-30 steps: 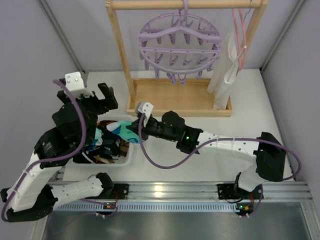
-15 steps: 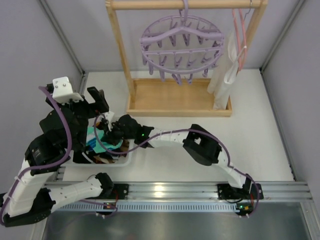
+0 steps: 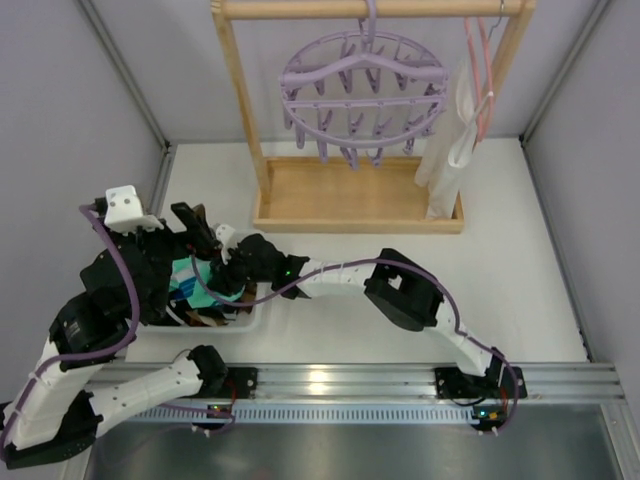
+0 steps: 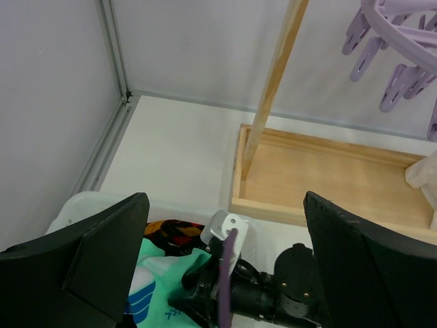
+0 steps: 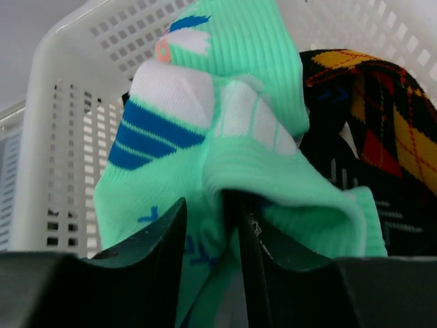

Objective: Remove the socks clipped to the hanger

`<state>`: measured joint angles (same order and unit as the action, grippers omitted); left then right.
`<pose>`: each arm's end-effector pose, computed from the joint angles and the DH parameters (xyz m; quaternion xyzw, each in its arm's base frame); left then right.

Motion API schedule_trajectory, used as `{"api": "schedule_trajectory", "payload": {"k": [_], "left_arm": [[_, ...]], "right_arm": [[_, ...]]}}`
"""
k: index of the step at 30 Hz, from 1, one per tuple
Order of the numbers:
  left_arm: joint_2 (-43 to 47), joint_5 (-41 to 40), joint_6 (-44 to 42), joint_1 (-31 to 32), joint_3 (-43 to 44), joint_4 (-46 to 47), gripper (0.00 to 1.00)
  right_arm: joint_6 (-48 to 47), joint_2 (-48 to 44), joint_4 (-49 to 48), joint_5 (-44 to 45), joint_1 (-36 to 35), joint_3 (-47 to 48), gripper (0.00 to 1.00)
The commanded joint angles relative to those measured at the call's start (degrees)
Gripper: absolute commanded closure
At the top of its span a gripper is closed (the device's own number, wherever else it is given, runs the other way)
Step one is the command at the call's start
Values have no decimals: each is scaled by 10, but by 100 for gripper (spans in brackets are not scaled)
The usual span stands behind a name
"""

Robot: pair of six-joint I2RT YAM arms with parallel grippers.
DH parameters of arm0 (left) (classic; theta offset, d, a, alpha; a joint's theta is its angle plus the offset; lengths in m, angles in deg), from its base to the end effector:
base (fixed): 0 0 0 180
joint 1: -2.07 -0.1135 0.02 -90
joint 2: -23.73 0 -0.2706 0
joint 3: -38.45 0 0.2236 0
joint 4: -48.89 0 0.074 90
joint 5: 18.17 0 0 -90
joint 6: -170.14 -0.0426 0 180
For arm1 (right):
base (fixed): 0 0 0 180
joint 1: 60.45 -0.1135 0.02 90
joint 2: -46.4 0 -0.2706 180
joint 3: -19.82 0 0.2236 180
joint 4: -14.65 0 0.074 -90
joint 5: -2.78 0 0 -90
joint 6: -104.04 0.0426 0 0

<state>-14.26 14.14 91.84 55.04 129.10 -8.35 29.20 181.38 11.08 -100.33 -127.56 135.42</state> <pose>0.0521 -0.0093 0.4501 -0.0794 0.7177 -0.0183 0.6916 0.1985 0.4951 0.1992 -0.4090 0.6822 0.4628 0.3914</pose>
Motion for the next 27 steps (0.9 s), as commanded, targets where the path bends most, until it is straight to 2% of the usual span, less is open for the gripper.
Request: {"api": "schedule_trajectory", "payload": {"k": [1, 2, 5, 7, 10, 12, 13, 14, 15, 16, 17, 18, 19, 20, 21, 22, 24, 25, 27], "left_arm": [[11, -21, 22, 0, -5, 11, 2], [9, -22, 25, 0, -5, 11, 2], [4, -20, 35, -1, -6, 13, 2], [-2, -20, 33, -4, -12, 19, 2], [-8, 5, 21, -29, -29, 46, 2], [-10, 64, -3, -51, -49, 87, 2], [-20, 94, -4, -93, -63, 94, 2], [-27, 148, 10, -124, -65, 96, 2], [-43, 268, 19, -166, -69, 99, 2], [-52, 345, 27, -260, -84, 113, 2], [-61, 406, 45, -306, -91, 118, 2], [-79, 501, 54, -352, -97, 118, 2], [-84, 530, 67, -419, -110, 117, 2], [-85, 545, 71, -439, -121, 118, 2], [-78, 546, 73, -450, -132, 119, 2], [-71, 545, 71, -454, -142, 118, 2], [-46, 549, 53, -454, -168, 114, 2], [-34, 542, 44, -454, -174, 108, 2], [8, 532, 38, -453, -186, 78, 2]], "right_arm": [[-7, -98, -20, 4, 0, -36, 64], [-11, -111, -29, 4, 0, -45, 53], [-15, -156, -33, 4, 3, -70, 40], [-21, -193, -32, 10, 7, -95, 39], [-22, -260, -34, 40, 19, -165, 31], [-13, -307, -48, 63, 33, -224, 20], [-7, -363, -55, 96, 39, -294, 16], [11, -394, -56, 119, 44, -332, 7], [18, -426, -56, 145, 57, -370, 4], [25, -493, -43, 197, 64, -438, 2], [33, -528, -26, 232, 68, -466, 1], [33, -563, -1, 298, 74, -491, 1], [33, -628, 60, 330, 78, -524, 1], [33, -660, 103, 358, 80, -533, 1], [30, -690, 140, 405, 87, -540, 1], [28, -747, 228, 430, 91, -544, 1], [27, -797, 307, 506, 98, -541, 1], [29, -843, 397, 532, 99, -530, 1], [51, -905, 478, 596, 100, -509, 1]]}}
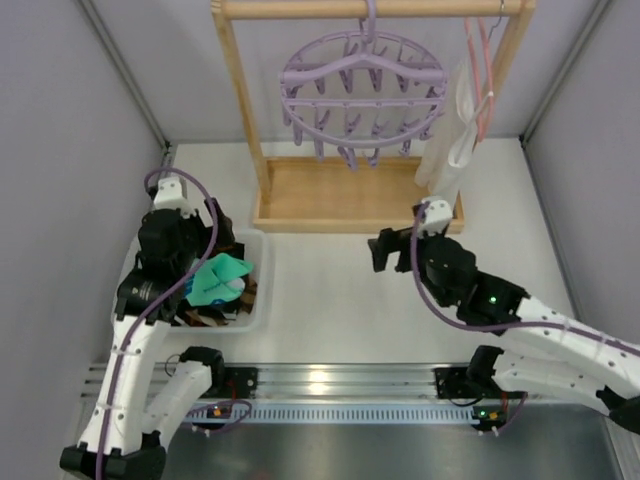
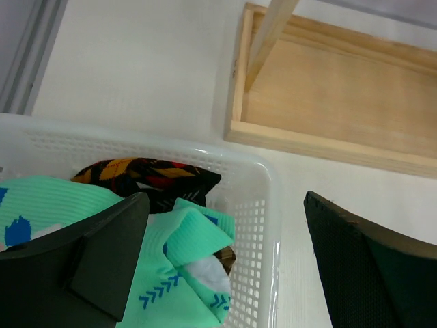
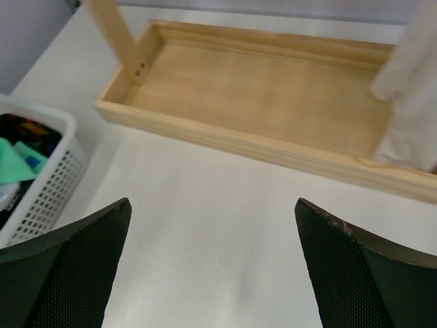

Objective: Remove the socks clipped to the hanger

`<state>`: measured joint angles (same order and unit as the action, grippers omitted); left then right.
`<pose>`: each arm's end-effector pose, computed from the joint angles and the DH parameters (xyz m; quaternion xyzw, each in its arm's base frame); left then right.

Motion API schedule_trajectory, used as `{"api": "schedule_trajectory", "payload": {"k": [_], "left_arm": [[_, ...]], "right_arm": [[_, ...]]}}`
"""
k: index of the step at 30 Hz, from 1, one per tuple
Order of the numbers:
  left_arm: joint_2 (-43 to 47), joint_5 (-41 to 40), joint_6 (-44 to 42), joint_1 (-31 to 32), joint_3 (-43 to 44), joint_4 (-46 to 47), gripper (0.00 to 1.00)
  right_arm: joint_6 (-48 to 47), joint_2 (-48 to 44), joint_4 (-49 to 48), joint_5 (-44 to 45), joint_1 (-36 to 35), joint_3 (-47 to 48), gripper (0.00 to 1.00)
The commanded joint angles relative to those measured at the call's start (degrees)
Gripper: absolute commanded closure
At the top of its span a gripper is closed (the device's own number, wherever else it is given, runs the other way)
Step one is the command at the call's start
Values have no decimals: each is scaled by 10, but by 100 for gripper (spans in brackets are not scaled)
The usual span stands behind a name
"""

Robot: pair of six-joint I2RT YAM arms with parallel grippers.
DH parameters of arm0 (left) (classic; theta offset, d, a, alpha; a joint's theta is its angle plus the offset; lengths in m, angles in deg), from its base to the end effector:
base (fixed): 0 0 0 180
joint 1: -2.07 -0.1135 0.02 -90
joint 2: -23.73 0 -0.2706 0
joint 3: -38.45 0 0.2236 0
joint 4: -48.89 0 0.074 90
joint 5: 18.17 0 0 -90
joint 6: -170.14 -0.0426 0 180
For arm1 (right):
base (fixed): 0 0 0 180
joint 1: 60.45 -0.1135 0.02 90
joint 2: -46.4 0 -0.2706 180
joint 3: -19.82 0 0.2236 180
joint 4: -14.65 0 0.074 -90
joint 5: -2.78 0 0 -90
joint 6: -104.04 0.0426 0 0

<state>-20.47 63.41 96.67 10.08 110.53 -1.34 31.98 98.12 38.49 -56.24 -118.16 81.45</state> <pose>0.1307 -0.0121 0.3625 -0.1023 0.8232 -0.0584 0.5554 0.1146 0.1404 0.3378 -0.1034 0.7697 0.1980 0.5980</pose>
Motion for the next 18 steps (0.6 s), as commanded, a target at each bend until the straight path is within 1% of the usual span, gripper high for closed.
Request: {"api": "schedule_trajectory", "payload": {"k": [1, 2, 3, 5, 6, 9, 11, 13, 18], "left_arm": [[86, 33, -25, -4, -4, -2, 2], [102, 29, -29, -3, -9, -12, 2], [132, 19, -27, 6, -15, -18, 2], [152, 30, -36, 10, -11, -34, 2], [168, 26, -36, 11, -5, -55, 2], [185, 25, -48, 23, 17, -101, 2], [199, 8, -50, 25, 21, -120, 2], [211, 4, -53, 42, 26, -135, 2], [228, 3, -59, 59, 20, -133, 1]], "right_arm": [[32, -92, 238, 167, 6, 39, 1], [48, -111, 298, 175, 5, 46, 0], [54, -148, 321, 186, 6, 60, 1], [65, -182, 373, 189, 6, 69, 0], [64, -214, 383, 189, 6, 75, 1], [47, -251, 414, 191, 6, 89, 0], [31, -256, 430, 196, 6, 104, 1], [19, -251, 457, 217, 6, 125, 1], [-11, -219, 489, 265, 6, 170, 0]]}}
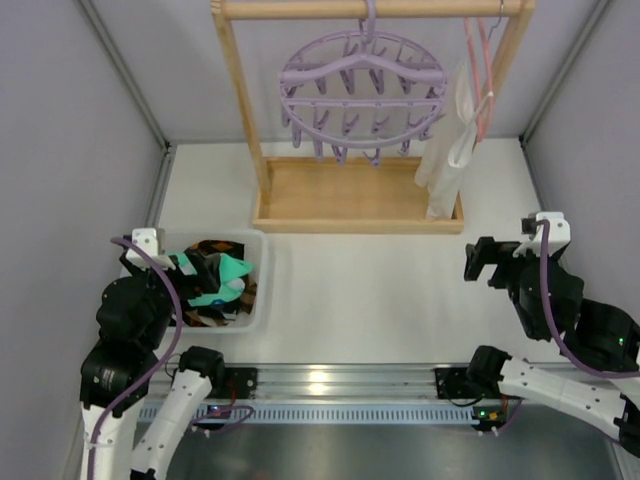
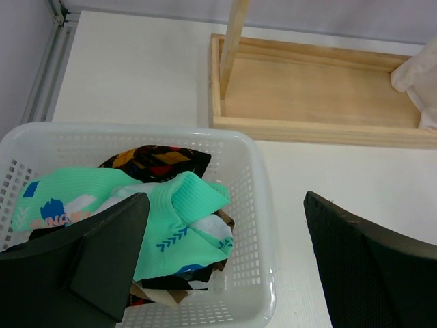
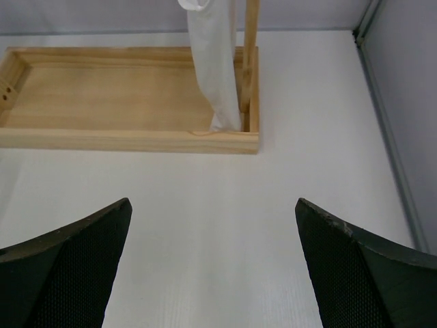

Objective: Remove the socks clipped to the hanger

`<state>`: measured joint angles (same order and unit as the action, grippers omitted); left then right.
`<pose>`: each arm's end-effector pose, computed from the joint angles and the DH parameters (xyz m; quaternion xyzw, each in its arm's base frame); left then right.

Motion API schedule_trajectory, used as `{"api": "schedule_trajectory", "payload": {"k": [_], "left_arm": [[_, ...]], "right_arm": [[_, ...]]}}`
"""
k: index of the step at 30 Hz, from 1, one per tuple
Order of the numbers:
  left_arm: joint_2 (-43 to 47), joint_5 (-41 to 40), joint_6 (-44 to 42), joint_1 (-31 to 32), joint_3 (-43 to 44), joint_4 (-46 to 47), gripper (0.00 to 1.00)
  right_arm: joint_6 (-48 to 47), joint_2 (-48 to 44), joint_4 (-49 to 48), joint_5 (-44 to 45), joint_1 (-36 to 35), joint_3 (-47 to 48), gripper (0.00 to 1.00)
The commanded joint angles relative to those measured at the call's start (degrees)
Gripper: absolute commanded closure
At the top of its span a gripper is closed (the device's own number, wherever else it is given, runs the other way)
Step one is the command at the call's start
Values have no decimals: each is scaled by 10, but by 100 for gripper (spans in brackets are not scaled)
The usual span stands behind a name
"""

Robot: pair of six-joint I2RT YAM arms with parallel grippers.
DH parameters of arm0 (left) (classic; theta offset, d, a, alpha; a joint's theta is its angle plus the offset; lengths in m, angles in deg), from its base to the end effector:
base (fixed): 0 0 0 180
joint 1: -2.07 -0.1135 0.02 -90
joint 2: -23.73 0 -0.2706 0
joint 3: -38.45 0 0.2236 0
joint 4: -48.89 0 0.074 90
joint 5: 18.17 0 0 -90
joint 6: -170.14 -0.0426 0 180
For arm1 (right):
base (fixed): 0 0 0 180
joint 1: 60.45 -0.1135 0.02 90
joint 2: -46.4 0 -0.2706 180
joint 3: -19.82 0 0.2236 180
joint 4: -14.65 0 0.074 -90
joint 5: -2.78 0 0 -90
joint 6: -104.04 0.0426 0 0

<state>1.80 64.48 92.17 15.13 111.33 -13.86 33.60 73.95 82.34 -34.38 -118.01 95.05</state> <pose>0.0243 0.0000 0.3644 -0.0335 0.7748 -0.0882 0.6252 0.0417 0.0023 0.3699 0.0024 0.7768 0.0351 0.6288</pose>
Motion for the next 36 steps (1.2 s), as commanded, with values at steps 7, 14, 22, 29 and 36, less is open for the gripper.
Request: {"api": "schedule_trajectory", "payload": {"k": [7, 14, 22, 29, 36], "left_arm": [[-37, 8, -6, 19, 7, 7, 1], [-51, 0, 1, 19, 12, 23, 2], [-64, -6, 5, 19, 1, 35, 2], [-68, -9, 7, 19, 10, 35, 2], [-67, -24, 7, 19, 10, 36, 2]], "right_arm": [[-51, 33, 38, 61, 4, 20, 1], [-60, 36, 7, 63, 4, 7, 0], [-56, 29, -4, 64, 4, -2, 1], [-48, 26, -4, 61, 4, -5, 1], [-44, 24, -18, 58, 4, -16, 1]]}}
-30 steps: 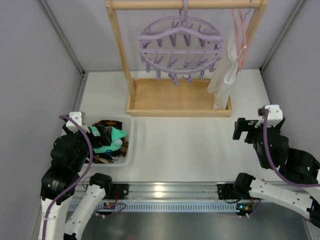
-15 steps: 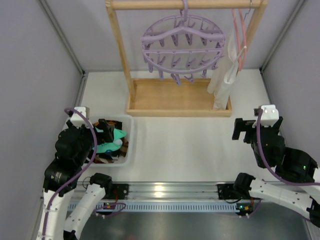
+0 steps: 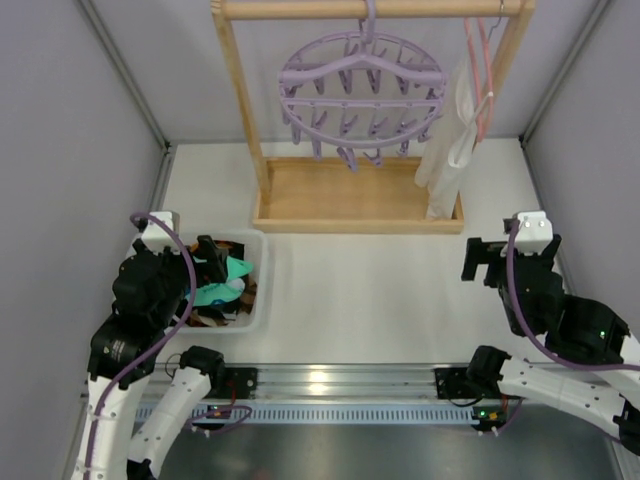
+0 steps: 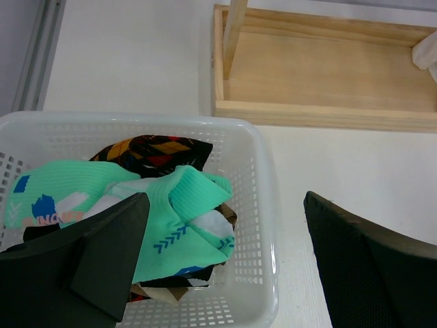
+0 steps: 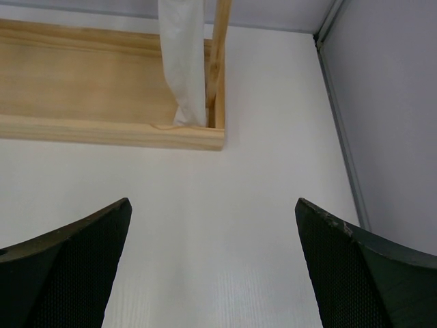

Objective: Remove the socks clipped to the hanger

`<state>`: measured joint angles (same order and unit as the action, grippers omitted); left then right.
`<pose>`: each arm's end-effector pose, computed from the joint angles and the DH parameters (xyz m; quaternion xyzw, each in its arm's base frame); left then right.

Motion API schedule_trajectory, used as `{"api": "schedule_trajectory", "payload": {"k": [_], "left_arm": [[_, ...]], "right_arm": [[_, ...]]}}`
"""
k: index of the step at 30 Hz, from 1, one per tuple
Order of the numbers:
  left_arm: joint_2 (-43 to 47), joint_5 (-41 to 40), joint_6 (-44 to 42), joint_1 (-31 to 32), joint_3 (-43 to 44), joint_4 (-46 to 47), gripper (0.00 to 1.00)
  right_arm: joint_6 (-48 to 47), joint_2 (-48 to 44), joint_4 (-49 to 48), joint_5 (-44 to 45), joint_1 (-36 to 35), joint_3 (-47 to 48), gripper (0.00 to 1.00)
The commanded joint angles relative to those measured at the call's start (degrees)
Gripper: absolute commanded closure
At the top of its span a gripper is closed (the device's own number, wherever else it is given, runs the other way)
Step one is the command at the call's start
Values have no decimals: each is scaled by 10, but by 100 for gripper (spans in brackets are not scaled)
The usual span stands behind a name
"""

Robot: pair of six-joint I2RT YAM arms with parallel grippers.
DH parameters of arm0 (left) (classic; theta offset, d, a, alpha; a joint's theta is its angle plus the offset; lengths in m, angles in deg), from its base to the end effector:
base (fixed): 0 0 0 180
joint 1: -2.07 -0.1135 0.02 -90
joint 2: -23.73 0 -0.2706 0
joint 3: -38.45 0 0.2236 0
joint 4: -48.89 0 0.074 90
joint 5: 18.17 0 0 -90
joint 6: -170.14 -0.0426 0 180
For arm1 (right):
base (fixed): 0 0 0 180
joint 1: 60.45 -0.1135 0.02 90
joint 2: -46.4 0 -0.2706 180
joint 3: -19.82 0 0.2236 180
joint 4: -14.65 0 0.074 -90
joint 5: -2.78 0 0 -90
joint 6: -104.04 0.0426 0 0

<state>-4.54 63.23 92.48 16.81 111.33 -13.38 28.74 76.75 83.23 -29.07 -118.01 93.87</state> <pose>0.0514 -0.0069 0.3635 -0.0274 0.8057 -0.0789 0.5863 0.0497 0.0107 0.3641 -0.0257 0.7812 -0.0535 0.6214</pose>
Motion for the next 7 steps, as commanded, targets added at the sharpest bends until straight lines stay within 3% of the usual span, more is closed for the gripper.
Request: {"api": "schedule_trajectory", "payload": {"k": [1, 7], "left_arm": [[-4, -15, 4, 2, 9, 31, 2], [-2, -25, 4, 2, 8, 31, 2]], "right_arm": [[4, -3, -29, 5, 4, -7, 1], [9, -2, -39, 6, 4, -16, 1]]}}
